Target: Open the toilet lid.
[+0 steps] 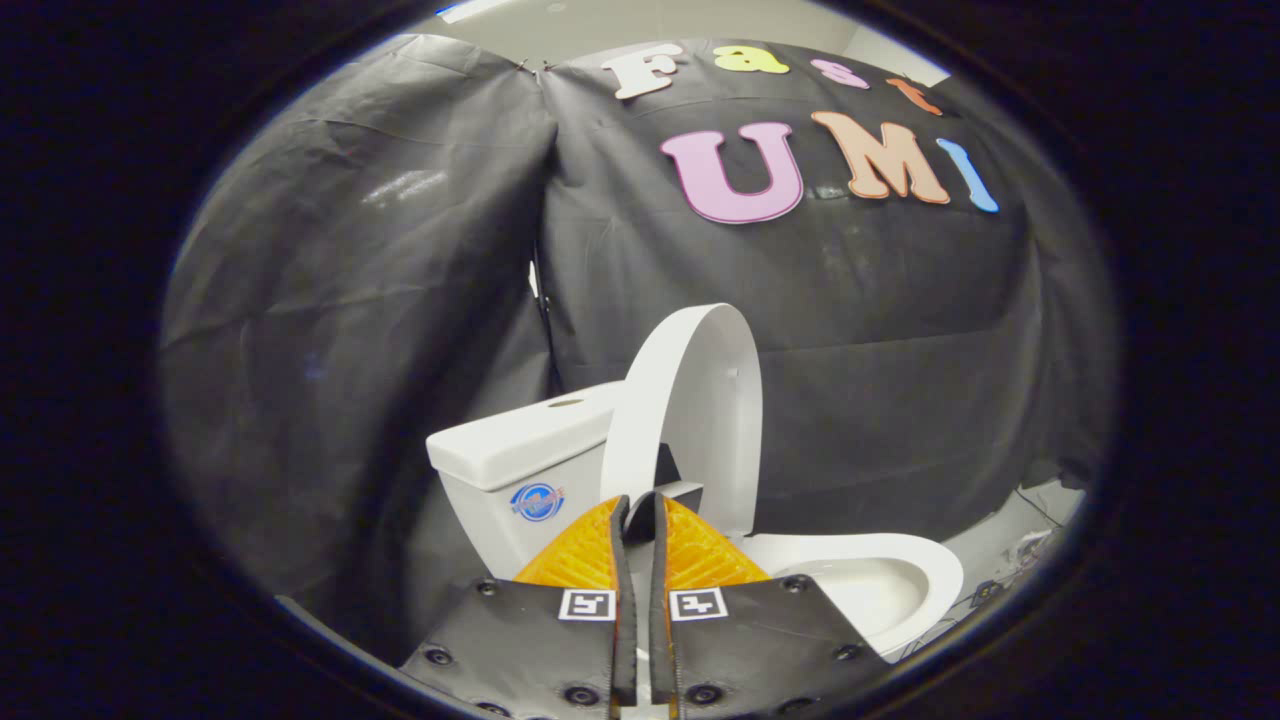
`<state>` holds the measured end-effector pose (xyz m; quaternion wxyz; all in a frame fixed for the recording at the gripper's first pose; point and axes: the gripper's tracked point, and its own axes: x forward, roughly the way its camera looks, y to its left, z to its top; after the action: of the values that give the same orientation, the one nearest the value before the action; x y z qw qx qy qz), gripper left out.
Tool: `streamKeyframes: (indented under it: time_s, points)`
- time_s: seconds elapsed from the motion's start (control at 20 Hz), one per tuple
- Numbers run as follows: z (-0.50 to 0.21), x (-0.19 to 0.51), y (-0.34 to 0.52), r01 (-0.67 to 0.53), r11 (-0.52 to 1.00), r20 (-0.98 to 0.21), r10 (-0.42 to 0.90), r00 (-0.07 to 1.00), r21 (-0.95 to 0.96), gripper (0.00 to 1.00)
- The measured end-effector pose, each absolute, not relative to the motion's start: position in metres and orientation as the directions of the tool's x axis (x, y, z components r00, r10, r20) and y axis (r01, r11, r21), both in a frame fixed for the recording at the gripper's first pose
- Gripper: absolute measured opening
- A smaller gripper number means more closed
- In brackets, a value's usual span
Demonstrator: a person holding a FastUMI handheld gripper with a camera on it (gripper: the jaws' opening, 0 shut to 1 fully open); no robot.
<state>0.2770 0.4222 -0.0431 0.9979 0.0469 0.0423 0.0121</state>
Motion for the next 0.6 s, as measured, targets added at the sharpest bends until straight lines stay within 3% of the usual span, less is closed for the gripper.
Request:
streamKeyframes:
  time_s: [0.6]
  points:
    - [-0.047,0.302,0.466,-0.101,0.994,-0.103,0.106,0.989,0.05,0.06]
